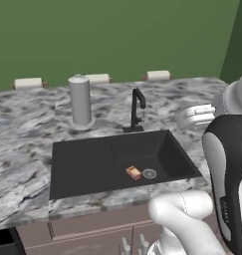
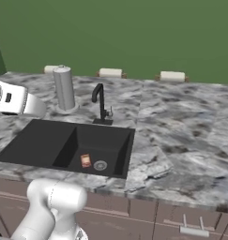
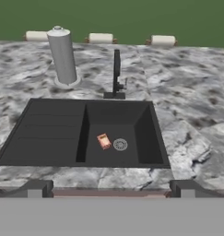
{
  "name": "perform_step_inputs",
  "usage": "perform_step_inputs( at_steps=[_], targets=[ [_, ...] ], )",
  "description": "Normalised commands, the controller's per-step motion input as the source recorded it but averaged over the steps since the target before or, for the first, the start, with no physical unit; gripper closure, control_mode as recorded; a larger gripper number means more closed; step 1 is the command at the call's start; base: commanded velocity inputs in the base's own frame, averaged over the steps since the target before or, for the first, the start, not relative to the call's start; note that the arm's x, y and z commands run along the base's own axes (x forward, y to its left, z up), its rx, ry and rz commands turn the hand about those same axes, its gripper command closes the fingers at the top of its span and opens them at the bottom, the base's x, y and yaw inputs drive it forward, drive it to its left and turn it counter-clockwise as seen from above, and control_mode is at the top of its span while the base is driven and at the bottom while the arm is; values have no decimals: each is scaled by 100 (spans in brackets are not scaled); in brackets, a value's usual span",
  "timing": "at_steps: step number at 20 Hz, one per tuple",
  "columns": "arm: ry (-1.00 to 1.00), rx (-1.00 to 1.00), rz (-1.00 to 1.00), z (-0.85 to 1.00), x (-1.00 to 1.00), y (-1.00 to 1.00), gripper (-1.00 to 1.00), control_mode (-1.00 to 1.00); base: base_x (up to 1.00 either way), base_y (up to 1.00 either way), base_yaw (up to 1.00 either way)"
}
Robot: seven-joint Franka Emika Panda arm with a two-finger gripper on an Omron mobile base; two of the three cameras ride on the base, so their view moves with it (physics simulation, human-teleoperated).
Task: Pick up the bar soap and bar soap from the sink, and place them back in the cabinet, and close the cabinet doors.
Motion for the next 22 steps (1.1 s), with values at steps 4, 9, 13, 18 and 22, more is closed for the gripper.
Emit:
perform_step_inputs(
  at_steps=[4, 9, 13, 18, 22],
  targets=[
    [0, 0, 0, 0, 0, 0, -100, 100, 16, 0, 4],
    [2, 0, 0, -4, 0, 0, -100, -100, 1, 2, 0],
    [12, 0, 0, -29, 6, 0, -100, -100, 0, 0, 0],
    [14, 1, 0, -38, 15, 0, -100, -100, 0, 0, 0],
    [11, 0, 1, -41, 15, 0, -100, -100, 0, 0, 0]
  ],
)
